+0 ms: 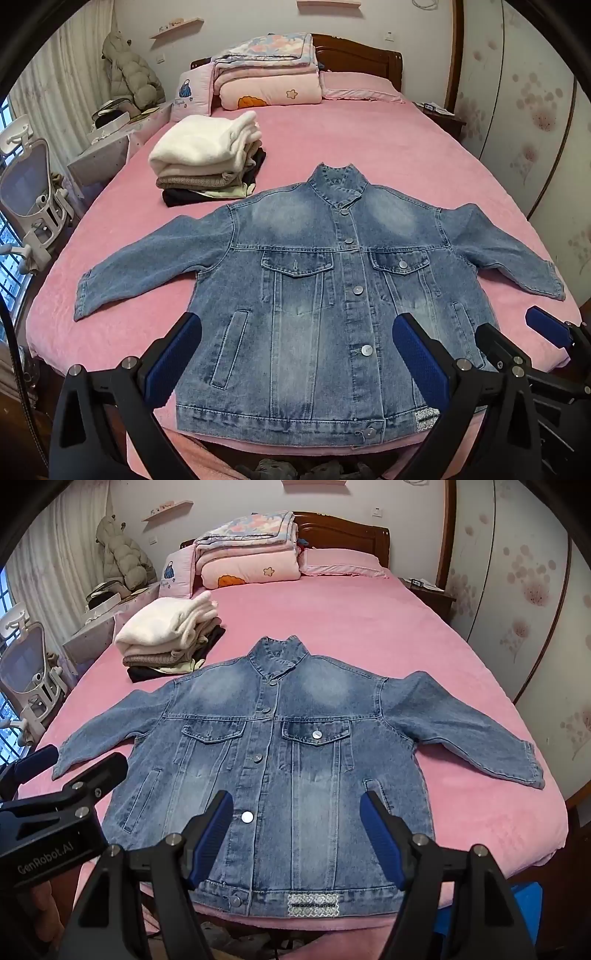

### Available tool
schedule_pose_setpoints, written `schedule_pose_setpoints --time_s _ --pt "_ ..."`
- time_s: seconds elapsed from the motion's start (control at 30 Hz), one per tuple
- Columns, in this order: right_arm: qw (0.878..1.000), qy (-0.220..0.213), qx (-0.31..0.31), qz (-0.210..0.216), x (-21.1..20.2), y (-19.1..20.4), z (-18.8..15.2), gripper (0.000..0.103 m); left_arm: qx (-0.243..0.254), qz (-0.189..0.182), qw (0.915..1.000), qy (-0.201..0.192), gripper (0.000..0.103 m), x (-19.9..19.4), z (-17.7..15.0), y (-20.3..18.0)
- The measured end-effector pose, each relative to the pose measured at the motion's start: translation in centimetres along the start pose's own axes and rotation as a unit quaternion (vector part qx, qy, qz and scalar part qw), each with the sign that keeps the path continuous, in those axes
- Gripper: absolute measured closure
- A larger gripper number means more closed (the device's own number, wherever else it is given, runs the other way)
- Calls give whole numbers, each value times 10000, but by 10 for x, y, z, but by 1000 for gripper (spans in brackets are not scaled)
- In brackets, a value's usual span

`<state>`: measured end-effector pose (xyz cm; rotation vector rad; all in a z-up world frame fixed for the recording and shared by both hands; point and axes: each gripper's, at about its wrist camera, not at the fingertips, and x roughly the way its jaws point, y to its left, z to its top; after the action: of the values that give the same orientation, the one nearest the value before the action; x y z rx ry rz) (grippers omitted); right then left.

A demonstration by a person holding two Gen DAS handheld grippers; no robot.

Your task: Fold large clothes

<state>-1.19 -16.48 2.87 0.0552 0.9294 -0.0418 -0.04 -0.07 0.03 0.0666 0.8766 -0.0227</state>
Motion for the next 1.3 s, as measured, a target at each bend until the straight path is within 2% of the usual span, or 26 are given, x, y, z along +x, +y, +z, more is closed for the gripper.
schedule_pose_setpoints --time_s 0.3,0.33,0.73,1.3 --pt "10000 25 -8 -16 0 0 -1 31 47 -82 9999 -69 0 -4 -3 -5" --pt "10000 28 1 -11 0 0 -2 31 13 -94 9999 35 0 -1 -5 -1" --pt "10000 40 -21 -30 -1 2 -5 31 20 -133 9998 155 0 -1 -7 1" --pt "10000 48 -22 -37 0 2 -5 31 -18 -220 9995 223 0 2 -8 3"
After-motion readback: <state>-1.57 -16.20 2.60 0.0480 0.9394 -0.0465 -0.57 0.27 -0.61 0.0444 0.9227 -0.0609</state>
